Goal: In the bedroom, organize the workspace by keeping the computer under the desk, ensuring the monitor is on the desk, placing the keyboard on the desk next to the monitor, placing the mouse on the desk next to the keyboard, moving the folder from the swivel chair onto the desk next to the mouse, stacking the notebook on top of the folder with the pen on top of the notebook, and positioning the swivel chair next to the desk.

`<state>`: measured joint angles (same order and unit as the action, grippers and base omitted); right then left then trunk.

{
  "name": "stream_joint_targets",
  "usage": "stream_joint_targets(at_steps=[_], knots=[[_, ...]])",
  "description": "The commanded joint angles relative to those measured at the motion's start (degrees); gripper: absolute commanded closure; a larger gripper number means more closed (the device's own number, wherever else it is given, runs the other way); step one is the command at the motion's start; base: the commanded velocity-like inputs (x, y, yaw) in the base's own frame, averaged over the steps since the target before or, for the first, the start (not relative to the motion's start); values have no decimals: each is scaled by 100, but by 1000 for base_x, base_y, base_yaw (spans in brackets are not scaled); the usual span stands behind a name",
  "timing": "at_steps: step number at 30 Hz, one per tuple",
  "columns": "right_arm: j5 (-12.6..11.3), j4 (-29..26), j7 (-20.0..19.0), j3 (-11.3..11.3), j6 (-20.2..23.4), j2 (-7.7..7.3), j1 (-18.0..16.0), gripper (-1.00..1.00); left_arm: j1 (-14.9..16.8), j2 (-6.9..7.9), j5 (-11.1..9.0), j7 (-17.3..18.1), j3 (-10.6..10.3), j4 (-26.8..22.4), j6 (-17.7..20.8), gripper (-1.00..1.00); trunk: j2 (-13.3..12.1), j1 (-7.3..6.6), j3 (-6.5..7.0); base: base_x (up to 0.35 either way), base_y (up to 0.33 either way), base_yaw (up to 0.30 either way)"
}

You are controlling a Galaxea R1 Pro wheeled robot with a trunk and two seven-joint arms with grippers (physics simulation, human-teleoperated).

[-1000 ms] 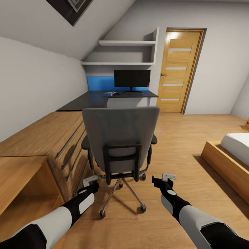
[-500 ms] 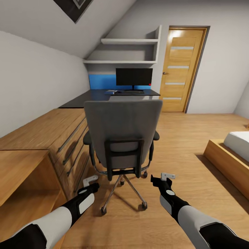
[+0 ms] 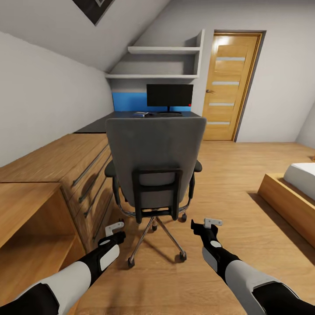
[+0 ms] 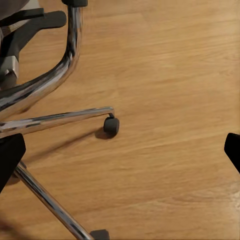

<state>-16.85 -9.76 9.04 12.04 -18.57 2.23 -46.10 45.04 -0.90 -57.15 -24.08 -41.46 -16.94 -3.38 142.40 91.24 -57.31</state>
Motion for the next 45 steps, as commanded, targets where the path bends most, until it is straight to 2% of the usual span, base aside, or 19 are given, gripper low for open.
stream_joint_targets(at_steps=[1, 33, 45], knots=[[-45, 1, 28, 52, -21, 1, -4, -100, 5, 2, -60, -27, -47, -2, -31, -100, 44, 21, -24, 0, 0, 0], [-38, -17, 34, 53, -32, -7, -4, -100, 5, 2, -61, -29, -49, -2, -31, -100, 125, 123, -728, 0, 0, 0], [-29, -9, 28, 60, -41, -2, -4, -100, 5, 22, -68, -27, -42, 21, -44, -100, 125, 123, -728, 0, 0, 0]])
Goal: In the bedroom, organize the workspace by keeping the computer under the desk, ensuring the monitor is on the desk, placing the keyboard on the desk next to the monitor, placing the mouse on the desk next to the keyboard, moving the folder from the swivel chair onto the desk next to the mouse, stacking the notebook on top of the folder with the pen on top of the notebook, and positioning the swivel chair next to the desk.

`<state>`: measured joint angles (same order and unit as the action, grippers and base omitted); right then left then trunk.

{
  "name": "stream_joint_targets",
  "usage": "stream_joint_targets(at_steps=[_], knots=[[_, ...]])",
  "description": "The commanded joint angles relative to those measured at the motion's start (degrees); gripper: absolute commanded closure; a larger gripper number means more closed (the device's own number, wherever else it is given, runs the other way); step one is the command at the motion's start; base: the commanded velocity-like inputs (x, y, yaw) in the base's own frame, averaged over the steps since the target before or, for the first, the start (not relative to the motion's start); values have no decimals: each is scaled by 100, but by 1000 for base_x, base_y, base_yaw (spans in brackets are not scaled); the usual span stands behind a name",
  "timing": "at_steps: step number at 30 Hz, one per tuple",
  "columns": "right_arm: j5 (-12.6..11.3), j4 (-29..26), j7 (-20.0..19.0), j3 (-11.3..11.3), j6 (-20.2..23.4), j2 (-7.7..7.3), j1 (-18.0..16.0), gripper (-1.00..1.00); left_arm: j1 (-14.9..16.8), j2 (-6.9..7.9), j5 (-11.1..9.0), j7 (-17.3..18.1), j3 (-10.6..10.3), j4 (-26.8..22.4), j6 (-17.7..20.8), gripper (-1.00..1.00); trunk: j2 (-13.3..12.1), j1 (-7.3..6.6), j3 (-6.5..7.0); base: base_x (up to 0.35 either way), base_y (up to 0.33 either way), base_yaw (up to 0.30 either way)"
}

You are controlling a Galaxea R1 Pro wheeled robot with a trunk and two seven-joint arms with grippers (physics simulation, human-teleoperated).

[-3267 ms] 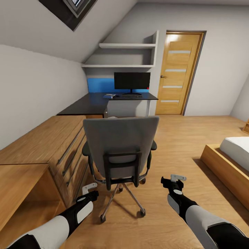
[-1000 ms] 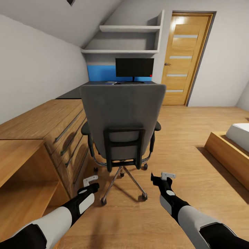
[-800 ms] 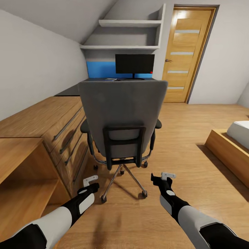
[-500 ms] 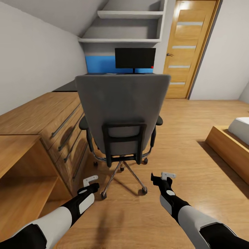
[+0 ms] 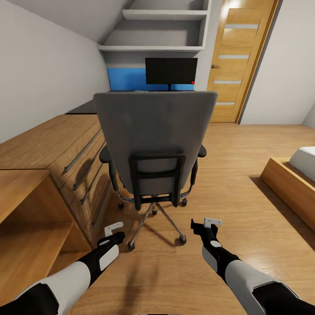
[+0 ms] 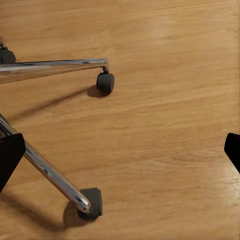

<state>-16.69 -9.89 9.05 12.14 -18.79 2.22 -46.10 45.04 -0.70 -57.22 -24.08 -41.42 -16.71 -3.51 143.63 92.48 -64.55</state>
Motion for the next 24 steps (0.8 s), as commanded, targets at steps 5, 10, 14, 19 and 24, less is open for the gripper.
stream_joint_targets(at_steps=[5, 10, 14, 19, 24], knots=[[-45, 11, 27, 51, -25, -2, -4, -100, 4, 13, -46, -27, -43, 115, -38, -100, 2, -1, -5, 40, 0, 0], [-46, 13, 27, 51, -30, -2, -4, -100, 4, 12, -39, -27, -47, 162, -118, -100, 2, -1, -5, 203, 0, 0], [-45, 13, 27, 47, -34, -2, -4, -100, 4, 10, -41, -27, -49, 181, -251, -100, 2, -1, -5, 179, 0, 0], [-45, 17, 27, 49, -36, -2, -4, -100, 4, 9, -43, -27, -51, 190, -323, -100, 2, -1, -5, 66, 0, 0], [-45, 21, 27, 49, -36, -2, -4, -100, 4, 9, -44, -27, -51, 193, -351, -100, 2, -1, -5, 111, 0, 0]])
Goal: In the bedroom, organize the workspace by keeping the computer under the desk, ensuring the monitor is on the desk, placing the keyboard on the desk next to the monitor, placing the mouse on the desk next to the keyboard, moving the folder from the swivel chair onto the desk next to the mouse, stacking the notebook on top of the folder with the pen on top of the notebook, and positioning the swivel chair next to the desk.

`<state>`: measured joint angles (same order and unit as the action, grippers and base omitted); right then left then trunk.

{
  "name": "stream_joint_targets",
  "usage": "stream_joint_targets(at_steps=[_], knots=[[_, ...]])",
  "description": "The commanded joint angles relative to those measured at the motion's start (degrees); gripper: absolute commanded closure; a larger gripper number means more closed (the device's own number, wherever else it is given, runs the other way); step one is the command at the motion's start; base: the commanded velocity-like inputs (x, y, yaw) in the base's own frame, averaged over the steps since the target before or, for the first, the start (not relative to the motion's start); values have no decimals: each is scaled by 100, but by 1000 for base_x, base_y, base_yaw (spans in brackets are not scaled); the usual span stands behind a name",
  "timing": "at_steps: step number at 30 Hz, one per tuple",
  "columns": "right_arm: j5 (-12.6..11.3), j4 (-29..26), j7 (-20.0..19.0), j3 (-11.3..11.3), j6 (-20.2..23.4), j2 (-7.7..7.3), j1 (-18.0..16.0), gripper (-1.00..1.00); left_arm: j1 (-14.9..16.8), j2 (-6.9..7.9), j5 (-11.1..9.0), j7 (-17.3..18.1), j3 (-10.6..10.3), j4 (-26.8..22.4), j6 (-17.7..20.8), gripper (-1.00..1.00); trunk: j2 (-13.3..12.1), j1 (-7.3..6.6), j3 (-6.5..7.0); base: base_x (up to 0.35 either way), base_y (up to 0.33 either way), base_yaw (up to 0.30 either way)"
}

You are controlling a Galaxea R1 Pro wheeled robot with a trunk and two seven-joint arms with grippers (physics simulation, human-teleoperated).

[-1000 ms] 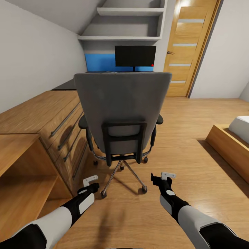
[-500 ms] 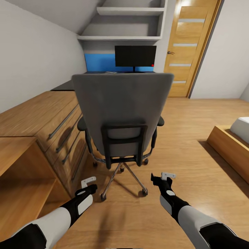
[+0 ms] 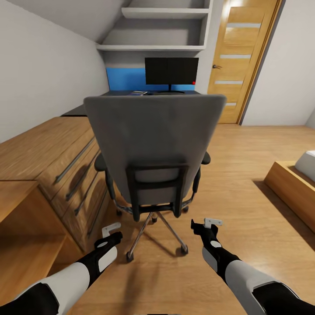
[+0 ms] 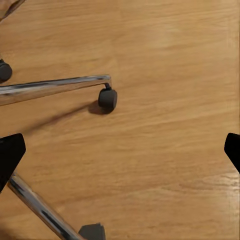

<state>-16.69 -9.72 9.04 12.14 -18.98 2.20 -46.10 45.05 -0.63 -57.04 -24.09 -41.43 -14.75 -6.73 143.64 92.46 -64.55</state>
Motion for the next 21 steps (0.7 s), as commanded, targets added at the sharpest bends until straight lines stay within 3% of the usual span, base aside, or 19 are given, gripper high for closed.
stream_joint_targets(at_steps=[1, 8, 16, 21], knots=[[-45, 4, 28, 50, -18, -1, -4, -100, 4, 2, -61, -26, -49, -2, -31, -100, 2, 1, -5, 231, 0, 0], [-45, 5, 28, 52, -18, -1, -4, -100, 4, 2, -61, -26, -49, -1, -39, -100, 2, 1, -5, 164, 0, 0], [-45, 9, 28, 52, -120, -1, -4, -100, 4, 8, -31, -26, -38, -1, -98, -100, 2, 1, -5, 25, 0, 0], [-45, 13, 28, 48, -362, -1, -1, -100, 19, 95, -22, -75, -20, -222, -209, -100, 2, 1, -5, 2, 0, 0]])
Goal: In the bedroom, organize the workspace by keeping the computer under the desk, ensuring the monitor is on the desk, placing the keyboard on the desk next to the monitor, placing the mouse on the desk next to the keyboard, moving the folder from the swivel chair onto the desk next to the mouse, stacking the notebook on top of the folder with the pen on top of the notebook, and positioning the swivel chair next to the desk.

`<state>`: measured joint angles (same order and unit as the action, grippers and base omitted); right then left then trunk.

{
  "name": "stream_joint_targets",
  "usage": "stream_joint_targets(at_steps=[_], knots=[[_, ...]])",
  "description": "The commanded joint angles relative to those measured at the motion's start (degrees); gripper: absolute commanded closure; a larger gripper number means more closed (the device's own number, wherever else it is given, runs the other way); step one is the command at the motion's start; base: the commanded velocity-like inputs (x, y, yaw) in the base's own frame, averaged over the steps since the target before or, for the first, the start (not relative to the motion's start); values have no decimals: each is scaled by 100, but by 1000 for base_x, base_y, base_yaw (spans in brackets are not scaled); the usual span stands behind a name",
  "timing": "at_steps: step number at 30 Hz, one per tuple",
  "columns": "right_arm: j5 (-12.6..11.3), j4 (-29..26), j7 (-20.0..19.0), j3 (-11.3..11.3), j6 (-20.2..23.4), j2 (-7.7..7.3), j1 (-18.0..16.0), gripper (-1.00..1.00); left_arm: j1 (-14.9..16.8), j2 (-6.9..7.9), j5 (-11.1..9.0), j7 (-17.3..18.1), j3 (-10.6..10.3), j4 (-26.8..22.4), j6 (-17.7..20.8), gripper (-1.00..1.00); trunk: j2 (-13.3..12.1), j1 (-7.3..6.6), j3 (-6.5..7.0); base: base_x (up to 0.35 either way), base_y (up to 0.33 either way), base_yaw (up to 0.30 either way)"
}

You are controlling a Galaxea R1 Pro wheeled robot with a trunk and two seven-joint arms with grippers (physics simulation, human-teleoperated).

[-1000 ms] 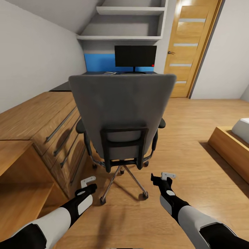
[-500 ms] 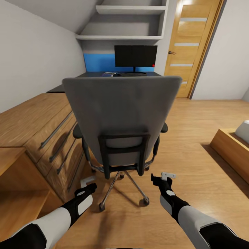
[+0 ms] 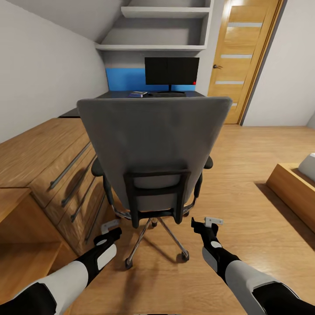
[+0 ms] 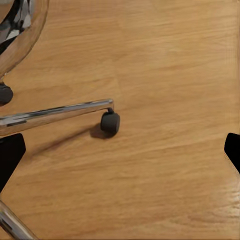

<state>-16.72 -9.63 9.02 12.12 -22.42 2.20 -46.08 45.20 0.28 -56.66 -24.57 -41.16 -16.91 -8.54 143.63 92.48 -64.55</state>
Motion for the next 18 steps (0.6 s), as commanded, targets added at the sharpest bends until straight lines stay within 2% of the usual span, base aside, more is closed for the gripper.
stream_joint_targets(at_steps=[1, 3, 6, 18], knots=[[-44, 5, 30, 51, -64, -1, -5, -100, 71, 104, -63, -48, -37, -246, -38, -100, 2, -1, -5, 0, 0, 0], [-44, 5, 34, 49, -86, -1, -2, -100, 134, 185, -73, -60, -22, -565, -41, -100, 2, -1, -5, 0, 0, 0], [-49, 2, 37, 46, -94, -4, -1, -100, 157, 208, -102, -56, 22, -720, -52, -100, 2, -1, -5, 0, 0, 0], [-51, 5, 38, 44, -105, -18, 1, -100, 165, 217, -90, -11, 56, -762, -190, -100, 2, -1, -5, 0, 0, -9]])
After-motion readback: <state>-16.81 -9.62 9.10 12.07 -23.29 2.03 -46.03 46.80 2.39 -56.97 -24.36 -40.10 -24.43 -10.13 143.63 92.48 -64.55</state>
